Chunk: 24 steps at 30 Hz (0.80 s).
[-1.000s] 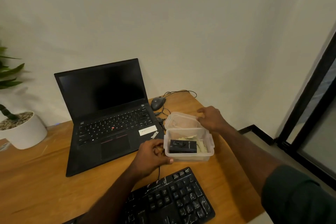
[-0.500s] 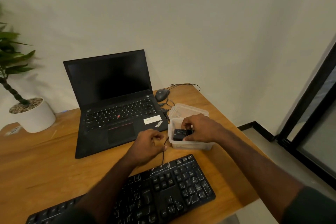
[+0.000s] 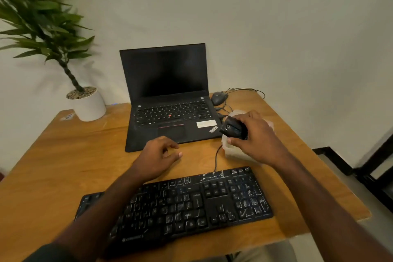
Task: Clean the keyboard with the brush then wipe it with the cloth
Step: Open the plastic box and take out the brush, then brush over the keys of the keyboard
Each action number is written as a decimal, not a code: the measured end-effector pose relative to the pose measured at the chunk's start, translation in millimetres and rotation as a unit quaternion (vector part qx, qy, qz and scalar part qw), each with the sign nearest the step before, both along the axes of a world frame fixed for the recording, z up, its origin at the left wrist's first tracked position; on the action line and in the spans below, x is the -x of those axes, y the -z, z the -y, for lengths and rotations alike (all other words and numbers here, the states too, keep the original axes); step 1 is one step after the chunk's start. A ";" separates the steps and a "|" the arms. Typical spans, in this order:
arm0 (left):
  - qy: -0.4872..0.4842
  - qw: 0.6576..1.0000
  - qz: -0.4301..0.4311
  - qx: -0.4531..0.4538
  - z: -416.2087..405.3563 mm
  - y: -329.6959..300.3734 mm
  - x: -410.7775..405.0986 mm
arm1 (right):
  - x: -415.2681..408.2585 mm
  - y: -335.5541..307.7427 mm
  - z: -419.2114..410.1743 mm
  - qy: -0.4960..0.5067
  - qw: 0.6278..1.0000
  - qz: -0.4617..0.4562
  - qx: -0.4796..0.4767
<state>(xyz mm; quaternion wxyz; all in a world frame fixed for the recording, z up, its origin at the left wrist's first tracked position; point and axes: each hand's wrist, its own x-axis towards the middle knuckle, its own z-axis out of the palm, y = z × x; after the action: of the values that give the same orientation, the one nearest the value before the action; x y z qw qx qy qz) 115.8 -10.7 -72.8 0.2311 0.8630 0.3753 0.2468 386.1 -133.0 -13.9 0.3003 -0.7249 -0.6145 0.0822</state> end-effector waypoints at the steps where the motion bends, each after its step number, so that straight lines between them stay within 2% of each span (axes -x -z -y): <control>1: -0.009 1.000 0.003 0.003 3.4 0.1 11.7 | 12.6 2.8 5.4 -0.011 0.999 -0.045 -0.019; 4: -0.044 0.999 0.013 0.011 20.3 2.4 57.2 | 58.2 13.3 20.2 -0.079 0.971 -0.223 0.020; 9: -0.155 0.988 0.014 -0.001 73.4 13.7 133.7 | 114.7 38.2 22.4 -0.117 0.935 -0.328 0.069; 13: -0.179 0.984 -0.014 0.007 116.7 31.9 172.3 | 137.2 49.8 15.3 -0.137 0.929 -0.329 0.100; 17: -0.185 0.979 -0.081 -0.024 138.7 46.2 177.4 | 145.0 54.0 11.4 -0.131 0.944 -0.297 0.066; 24: -0.284 0.957 -0.061 0.006 130.2 49.4 169.3 | 137.0 53.2 3.9 -0.110 0.967 -0.231 -0.006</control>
<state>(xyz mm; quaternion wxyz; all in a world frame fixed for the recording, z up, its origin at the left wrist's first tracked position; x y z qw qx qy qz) -53.5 -140.9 -122.3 0.1335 0.7328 0.6198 0.2470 249.1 -136.9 -67.1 0.4274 -0.6125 -0.6049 0.2762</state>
